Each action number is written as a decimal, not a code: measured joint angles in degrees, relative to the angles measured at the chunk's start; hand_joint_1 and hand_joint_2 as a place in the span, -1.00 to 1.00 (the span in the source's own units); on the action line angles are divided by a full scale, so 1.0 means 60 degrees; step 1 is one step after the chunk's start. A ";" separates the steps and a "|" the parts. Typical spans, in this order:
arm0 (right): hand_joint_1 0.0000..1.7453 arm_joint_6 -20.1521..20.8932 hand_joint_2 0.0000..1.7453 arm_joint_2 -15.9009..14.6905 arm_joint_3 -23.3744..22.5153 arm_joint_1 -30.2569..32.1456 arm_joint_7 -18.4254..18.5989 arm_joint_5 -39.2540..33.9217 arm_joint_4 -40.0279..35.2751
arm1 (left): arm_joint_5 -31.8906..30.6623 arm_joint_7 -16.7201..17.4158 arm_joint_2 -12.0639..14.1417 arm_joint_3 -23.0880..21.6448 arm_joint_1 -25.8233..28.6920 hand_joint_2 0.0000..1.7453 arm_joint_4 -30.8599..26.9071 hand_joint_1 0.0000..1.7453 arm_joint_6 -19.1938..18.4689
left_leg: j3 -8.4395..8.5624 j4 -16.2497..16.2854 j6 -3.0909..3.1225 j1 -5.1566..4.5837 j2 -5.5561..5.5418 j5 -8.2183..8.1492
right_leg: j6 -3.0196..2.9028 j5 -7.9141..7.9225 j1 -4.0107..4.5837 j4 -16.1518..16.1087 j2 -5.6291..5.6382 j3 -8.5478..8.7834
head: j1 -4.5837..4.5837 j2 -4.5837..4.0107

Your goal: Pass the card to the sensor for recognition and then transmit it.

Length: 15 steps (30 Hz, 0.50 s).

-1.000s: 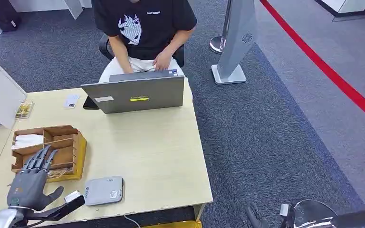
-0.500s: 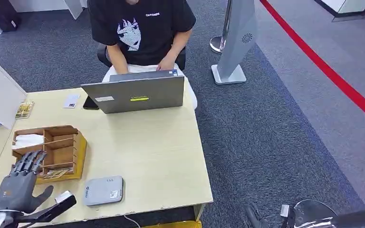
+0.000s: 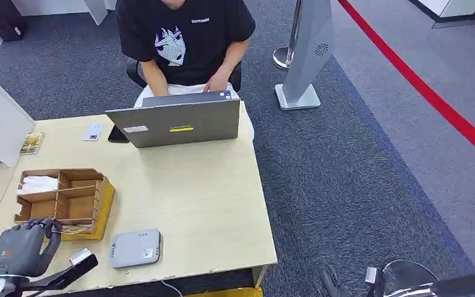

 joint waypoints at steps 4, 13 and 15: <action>-1.00 0.0000 1.00 0.0000 0.0000 0.0002 0.0000 0.0000 0.0000 | -0.0026 0.0000 -0.0004 0.0007 0.0002 1.00 0.0000 1.00 0.0000 | 0.0000 0.0000 0.0000 0.0000 0.0000 0.0000 | 0.0000 0.0000 0.0000 0.0000 0.0000 0.0000 | 0.0000 0.0003; -1.00 0.0029 1.00 0.0000 0.0000 0.0027 0.0000 0.0000 -0.0022 | 0.0117 -0.0204 -0.0080 0.0011 0.0022 1.00 -0.0339 1.00 0.0324 | 0.0000 0.0000 0.0000 0.0000 -0.0001 0.0000 | 0.0000 0.0000 0.0000 0.0000 -0.0001 0.0000 | 0.0000 0.0000; -1.00 0.0029 1.00 0.0000 0.0000 0.0048 0.0000 0.0011 -0.0025 | 0.0182 -0.0295 -0.0087 0.0015 0.0022 1.00 -0.0503 1.00 0.0361 | 0.0000 0.0000 0.0000 0.0000 0.0000 0.0000 | 0.0000 0.0000 0.0000 -0.0001 0.0001 -0.0002 | 0.0000 0.0000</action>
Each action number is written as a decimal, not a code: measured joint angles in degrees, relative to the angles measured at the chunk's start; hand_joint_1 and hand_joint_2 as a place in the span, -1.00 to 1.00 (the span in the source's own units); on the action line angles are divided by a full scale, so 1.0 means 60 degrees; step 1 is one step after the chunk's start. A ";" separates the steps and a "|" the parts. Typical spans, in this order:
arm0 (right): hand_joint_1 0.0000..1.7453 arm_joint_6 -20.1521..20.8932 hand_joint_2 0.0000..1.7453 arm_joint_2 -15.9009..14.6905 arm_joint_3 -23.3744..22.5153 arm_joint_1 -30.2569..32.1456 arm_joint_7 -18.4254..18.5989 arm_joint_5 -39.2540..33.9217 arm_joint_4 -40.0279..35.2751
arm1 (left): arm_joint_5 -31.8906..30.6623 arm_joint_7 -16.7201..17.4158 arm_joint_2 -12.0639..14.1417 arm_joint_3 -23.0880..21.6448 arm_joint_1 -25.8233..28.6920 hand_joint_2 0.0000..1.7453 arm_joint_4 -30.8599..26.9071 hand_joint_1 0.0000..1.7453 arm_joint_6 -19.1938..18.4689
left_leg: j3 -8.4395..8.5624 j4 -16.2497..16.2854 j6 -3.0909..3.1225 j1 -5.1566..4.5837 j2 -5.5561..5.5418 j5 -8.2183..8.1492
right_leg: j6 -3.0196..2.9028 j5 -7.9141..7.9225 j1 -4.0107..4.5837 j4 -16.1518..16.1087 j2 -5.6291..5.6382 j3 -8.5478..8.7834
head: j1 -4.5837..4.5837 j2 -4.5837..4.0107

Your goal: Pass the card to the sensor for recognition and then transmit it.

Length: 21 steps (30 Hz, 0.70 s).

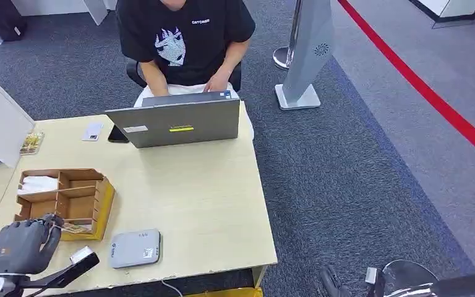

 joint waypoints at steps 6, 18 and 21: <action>-1.00 0.0014 1.00 0.0007 -0.0058 0.0006 -0.0036 0.0208 0.0000 | 0.0269 -0.0222 0.0011 0.0073 -0.0506 1.00 -0.1060 1.00 0.0051 | -0.0001 0.0001 0.0006 0.0000 -0.0005 0.0007 | -0.0003 0.0005 0.0000 0.0000 -0.0010 0.0002 | 0.0000 0.0004; -1.00 0.0313 1.00 0.0051 -0.0106 -0.0131 -0.0124 0.0353 0.0201 | 0.0324 0.0153 0.0517 0.0084 -0.2699 1.00 -0.1505 1.00 -0.0721 | -0.0005 0.0001 -0.0002 0.0004 -0.0004 0.0031 | -0.0007 0.0022 0.0005 0.0005 -0.0010 -0.0005 | 0.0011 0.0004; -1.00 0.0419 1.00 0.0051 -0.0102 -0.0267 -0.0157 0.0353 0.0390 | 0.0470 0.0409 0.0732 0.0084 -0.3493 1.00 -0.1077 1.00 -0.1097 | -0.0006 0.0001 -0.0005 0.0006 -0.0005 0.0035 | -0.0008 0.0025 0.0006 0.0009 -0.0011 -0.0005 | 0.0004 0.0004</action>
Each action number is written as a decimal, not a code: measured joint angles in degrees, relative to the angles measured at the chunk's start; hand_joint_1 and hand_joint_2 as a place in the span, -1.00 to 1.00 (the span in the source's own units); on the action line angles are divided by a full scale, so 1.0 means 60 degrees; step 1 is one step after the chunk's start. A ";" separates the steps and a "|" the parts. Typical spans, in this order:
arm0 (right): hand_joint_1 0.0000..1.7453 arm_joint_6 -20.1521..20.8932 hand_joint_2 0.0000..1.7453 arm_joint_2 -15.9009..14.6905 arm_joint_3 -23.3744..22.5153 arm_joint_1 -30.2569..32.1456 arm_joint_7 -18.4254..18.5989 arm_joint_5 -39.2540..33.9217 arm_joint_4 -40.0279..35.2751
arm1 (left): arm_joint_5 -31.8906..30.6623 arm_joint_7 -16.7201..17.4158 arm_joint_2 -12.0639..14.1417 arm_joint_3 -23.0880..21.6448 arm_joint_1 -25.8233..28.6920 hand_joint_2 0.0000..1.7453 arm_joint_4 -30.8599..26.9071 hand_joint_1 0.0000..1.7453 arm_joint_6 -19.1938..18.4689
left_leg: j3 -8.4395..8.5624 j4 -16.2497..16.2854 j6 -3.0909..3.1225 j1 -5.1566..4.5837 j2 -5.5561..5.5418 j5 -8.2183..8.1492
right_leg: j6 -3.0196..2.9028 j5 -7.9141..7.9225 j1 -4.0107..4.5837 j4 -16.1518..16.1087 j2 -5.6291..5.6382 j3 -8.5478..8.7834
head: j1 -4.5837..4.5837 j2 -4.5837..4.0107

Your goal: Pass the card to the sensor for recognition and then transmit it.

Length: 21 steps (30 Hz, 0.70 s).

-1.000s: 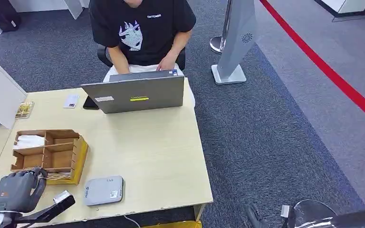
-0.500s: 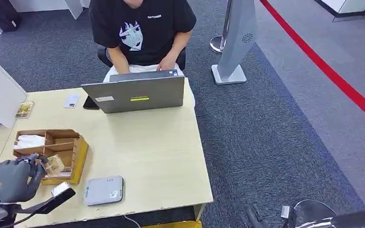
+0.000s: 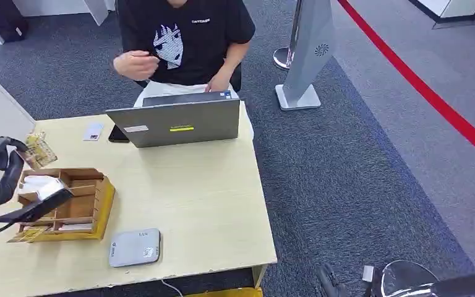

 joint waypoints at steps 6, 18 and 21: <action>-1.00 0.0040 1.00 0.0000 0.0011 -0.0168 -0.0058 -0.0004 0.0287 | 0.0283 0.0211 0.0211 0.0000 -0.0859 1.00 0.0738 1.00 -0.0265 | -0.0002 0.0000 -0.0004 0.0000 0.0004 0.0003 | -0.0009 0.0006 0.0000 0.0000 0.0008 -0.0003 | 0.0004 0.0000; -1.00 0.0026 1.00 0.0000 0.0080 -0.0288 -0.0116 -0.0047 0.0568 | 0.0382 0.0404 0.0390 0.0062 -0.0872 1.00 0.1274 -0.16 -0.0229 | -0.0006 0.0000 -0.0004 -0.0001 0.0005 0.0002 | -0.0009 0.0007 0.0000 -0.0002 0.0011 -0.0006 | 0.0004 -0.0003; -1.00 -0.0186 1.00 0.0025 0.0076 -0.0282 -0.0178 -0.0047 0.0561 | 0.0331 0.0404 0.0441 0.0076 -0.0752 1.00 0.1303 -1.00 -0.0225 | -0.0005 0.0000 -0.0004 0.0000 0.0005 0.0002 | -0.0009 0.0006 0.0000 -0.0002 0.0011 -0.0006 | 0.0004 0.0000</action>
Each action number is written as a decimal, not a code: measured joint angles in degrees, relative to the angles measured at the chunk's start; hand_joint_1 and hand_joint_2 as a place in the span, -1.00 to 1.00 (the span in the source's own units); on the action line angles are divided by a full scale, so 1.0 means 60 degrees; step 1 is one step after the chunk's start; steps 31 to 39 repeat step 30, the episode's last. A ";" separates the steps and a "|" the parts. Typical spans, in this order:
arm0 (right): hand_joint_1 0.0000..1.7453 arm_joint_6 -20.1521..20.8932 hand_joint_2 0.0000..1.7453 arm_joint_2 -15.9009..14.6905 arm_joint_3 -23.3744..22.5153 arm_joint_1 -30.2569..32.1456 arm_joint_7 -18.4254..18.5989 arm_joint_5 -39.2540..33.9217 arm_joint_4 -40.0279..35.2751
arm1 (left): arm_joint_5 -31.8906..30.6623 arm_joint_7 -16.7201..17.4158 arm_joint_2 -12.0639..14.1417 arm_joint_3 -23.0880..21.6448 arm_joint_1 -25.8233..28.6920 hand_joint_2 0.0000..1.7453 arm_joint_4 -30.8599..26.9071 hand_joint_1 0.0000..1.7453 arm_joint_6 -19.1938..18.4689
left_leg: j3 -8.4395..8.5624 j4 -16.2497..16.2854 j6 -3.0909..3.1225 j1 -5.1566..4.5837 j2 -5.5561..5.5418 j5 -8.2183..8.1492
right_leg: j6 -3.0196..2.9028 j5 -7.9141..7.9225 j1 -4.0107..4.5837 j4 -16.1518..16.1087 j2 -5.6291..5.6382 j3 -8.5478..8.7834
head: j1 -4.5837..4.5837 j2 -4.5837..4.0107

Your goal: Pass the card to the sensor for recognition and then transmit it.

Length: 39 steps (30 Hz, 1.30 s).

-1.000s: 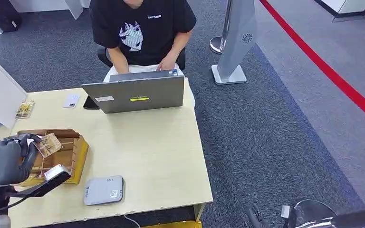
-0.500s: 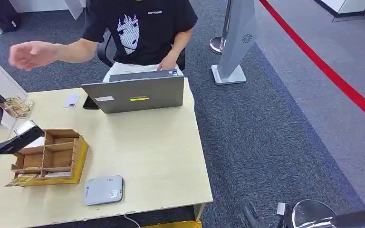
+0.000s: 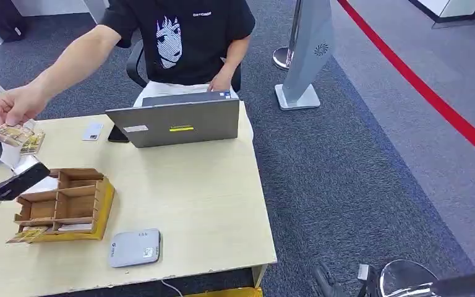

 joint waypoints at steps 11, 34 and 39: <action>-1.00 0.0062 1.00 0.0011 0.0000 0.0080 0.0135 -0.0175 -0.0084 | 0.0628 -0.0584 -0.0099 0.0536 0.1006 1.00 -0.0562 -1.00 0.1721 | 0.0003 0.0000 0.0000 -0.0005 0.0016 -0.0002 | 0.0000 0.0000 -0.0004 -0.0003 0.0016 -0.0004 | 0.0004 -0.0004; 0.90 0.0011 1.00 0.0488 -0.1136 0.1267 0.1122 -0.0106 -0.1377 | 0.5536 -0.4651 -0.3826 0.4310 0.6814 1.00 -0.6378 -1.00 0.4929 | 0.0004 -0.0004 0.0038 -0.0012 0.0026 -0.0062 | 0.0050 -0.0043 -0.0019 -0.0027 0.0021 0.0018 | -0.0015 0.0000; 0.90 0.0011 1.00 0.0488 -0.1136 0.1267 0.1122 -0.0106 -0.1377 | 0.5536 -0.4651 -0.3826 0.4310 0.6814 1.00 -0.6378 -1.00 0.4929 | 0.0004 -0.0004 0.0038 -0.0012 0.0026 -0.0062 | 0.0050 -0.0043 -0.0019 -0.0027 0.0021 0.0018 | -0.0015 0.0000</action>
